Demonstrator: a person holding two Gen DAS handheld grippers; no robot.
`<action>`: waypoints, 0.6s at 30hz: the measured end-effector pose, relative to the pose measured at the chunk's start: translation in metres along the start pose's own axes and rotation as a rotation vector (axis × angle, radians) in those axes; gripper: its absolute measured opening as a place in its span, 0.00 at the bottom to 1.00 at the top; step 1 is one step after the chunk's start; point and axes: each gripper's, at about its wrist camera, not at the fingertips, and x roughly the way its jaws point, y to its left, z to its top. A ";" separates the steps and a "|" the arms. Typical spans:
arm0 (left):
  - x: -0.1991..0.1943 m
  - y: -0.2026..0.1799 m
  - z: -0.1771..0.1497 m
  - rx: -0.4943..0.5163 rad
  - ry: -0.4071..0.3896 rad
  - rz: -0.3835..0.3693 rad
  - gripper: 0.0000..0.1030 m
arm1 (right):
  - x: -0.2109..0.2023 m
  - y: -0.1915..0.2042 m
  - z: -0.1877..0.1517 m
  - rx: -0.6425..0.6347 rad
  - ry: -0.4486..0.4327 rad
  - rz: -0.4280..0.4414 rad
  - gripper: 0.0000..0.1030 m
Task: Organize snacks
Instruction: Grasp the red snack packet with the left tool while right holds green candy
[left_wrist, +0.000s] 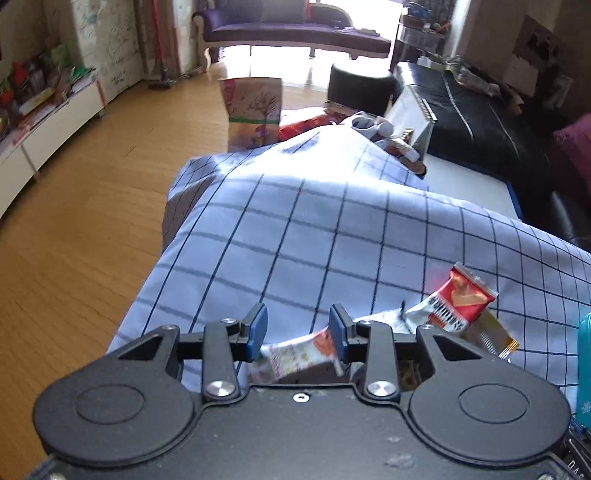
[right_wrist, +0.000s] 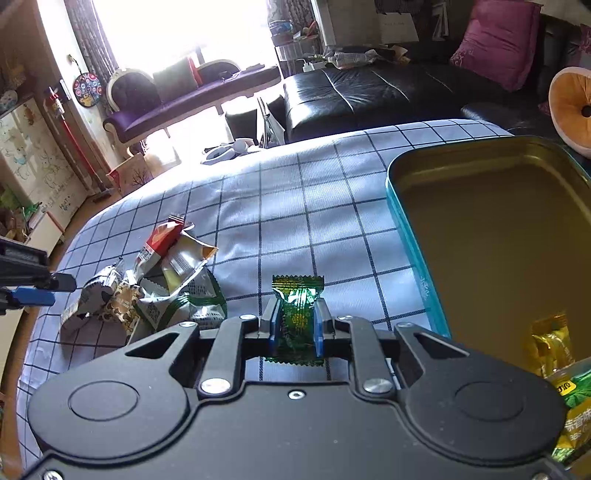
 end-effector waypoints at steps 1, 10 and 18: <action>0.002 -0.003 0.004 0.010 0.005 -0.012 0.35 | -0.001 0.000 0.000 0.000 -0.003 0.003 0.25; 0.038 -0.035 0.017 0.181 0.097 0.063 0.36 | -0.003 -0.009 0.004 0.029 -0.019 0.018 0.25; 0.019 -0.030 -0.011 0.279 0.138 0.016 0.35 | -0.005 -0.015 0.005 0.054 -0.019 0.024 0.25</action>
